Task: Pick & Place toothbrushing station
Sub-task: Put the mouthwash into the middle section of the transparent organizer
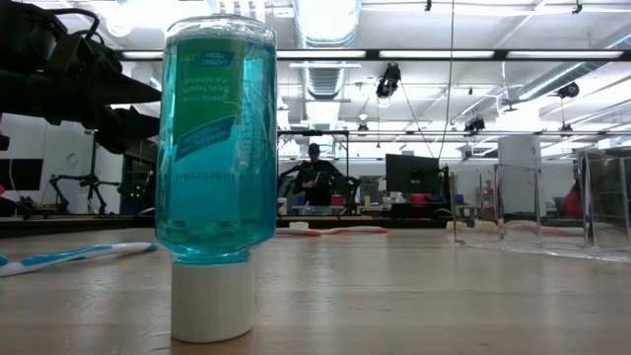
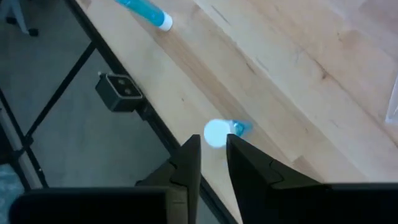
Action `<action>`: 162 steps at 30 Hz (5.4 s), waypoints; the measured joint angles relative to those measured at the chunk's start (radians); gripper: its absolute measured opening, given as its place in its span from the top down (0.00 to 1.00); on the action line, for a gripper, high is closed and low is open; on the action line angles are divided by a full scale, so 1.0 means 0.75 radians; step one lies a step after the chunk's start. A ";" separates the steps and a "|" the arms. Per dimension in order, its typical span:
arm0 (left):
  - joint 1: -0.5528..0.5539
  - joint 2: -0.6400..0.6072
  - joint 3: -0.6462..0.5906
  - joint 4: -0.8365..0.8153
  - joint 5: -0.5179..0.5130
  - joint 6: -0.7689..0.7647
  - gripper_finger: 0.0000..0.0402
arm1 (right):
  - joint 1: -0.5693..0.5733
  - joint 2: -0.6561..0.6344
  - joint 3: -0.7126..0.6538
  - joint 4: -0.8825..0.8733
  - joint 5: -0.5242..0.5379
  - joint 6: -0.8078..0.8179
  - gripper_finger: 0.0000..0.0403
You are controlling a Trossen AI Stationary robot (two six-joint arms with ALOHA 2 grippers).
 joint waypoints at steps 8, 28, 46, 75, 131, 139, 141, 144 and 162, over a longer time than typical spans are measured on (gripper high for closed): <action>0.000 0.000 0.000 0.001 0.000 0.000 0.13 | 0.048 -0.001 -0.001 0.003 -0.001 0.039 0.64; 0.000 0.000 0.000 0.001 0.000 0.000 0.13 | 0.036 0.058 -0.004 0.060 0.141 0.593 0.56; 0.000 0.000 0.000 0.001 0.000 0.000 0.13 | 0.035 0.102 0.012 0.040 0.142 0.597 0.56; 0.000 0.000 0.000 0.001 0.000 0.000 0.13 | 0.036 0.104 -0.018 0.095 0.144 0.088 0.59; 0.000 0.000 0.000 0.001 0.000 0.000 0.13 | 0.402 0.102 -0.781 1.279 1.086 -1.004 0.59; 0.000 -0.001 0.000 0.001 0.000 0.000 0.13 | 0.399 0.164 -0.789 1.302 1.163 -0.945 0.59; 0.000 -0.001 0.000 0.001 -0.001 0.000 0.13 | 0.400 0.214 -0.790 1.356 1.196 -0.901 0.59; 0.000 0.000 0.000 0.001 0.000 0.000 0.13 | 0.405 0.285 -0.791 1.505 1.228 -0.925 0.59; 0.000 -0.001 0.000 0.001 0.000 0.000 0.13 | 0.417 0.442 -0.744 1.703 1.343 -1.147 0.59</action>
